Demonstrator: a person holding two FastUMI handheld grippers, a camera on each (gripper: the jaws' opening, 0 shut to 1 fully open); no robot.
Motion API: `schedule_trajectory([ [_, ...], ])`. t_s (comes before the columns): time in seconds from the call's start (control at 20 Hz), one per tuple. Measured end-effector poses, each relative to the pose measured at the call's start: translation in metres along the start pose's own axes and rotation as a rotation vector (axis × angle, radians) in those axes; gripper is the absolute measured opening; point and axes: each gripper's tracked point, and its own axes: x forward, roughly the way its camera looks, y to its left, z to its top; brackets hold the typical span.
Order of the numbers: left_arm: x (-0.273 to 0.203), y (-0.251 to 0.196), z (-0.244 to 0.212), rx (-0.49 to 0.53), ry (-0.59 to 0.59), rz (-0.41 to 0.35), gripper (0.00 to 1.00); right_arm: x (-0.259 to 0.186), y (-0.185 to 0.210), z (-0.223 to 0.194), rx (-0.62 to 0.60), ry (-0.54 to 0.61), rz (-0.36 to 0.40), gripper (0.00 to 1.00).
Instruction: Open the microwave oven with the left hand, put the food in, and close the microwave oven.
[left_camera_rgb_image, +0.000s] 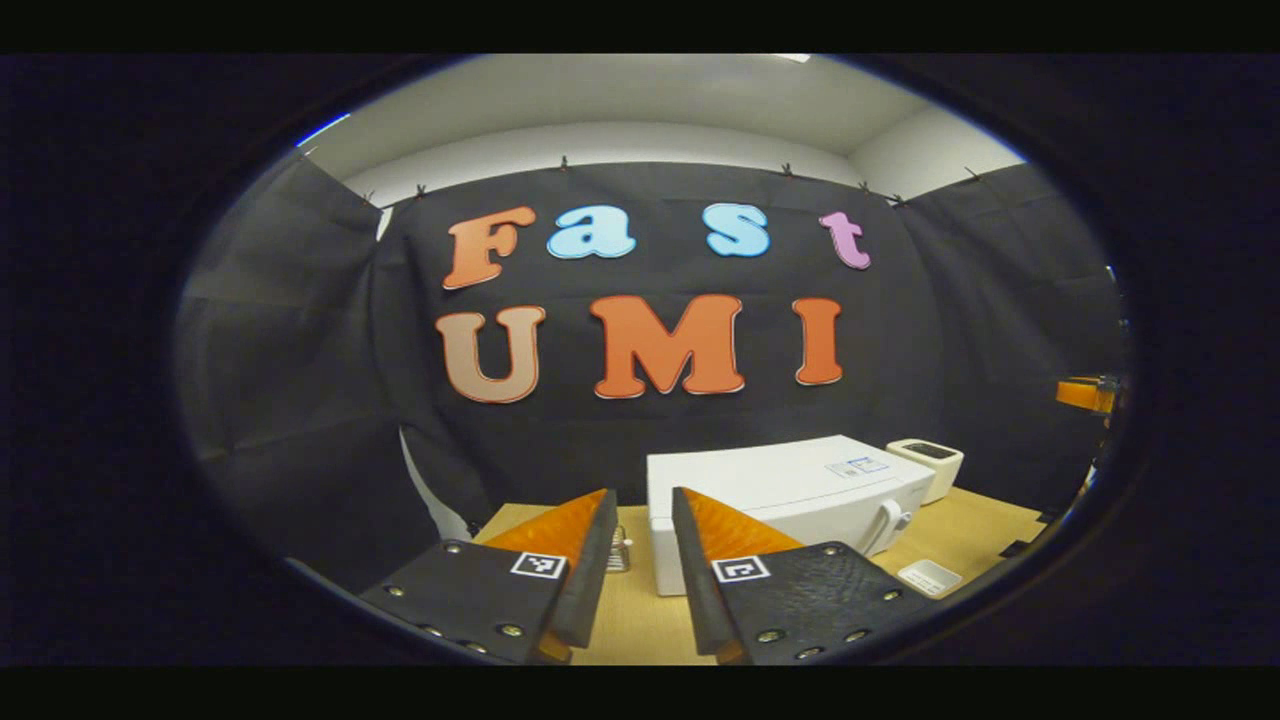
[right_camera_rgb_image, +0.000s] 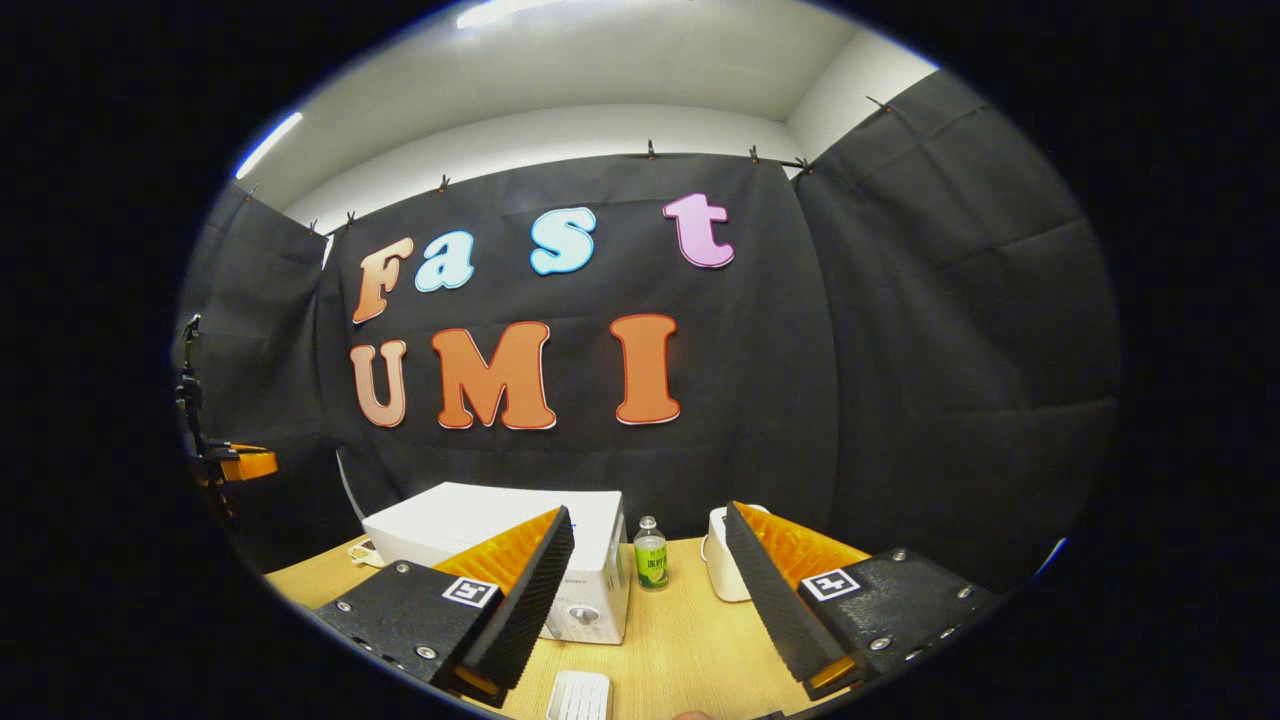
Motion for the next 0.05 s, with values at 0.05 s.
schedule_trajectory([
  [0.05, -0.0067, 0.0115, 0.0057, -0.012, -0.01, 0.017, 0.59, 0.0004, 0.0041, 0.0066, -0.004, -0.005, 0.002, 1.0],
])
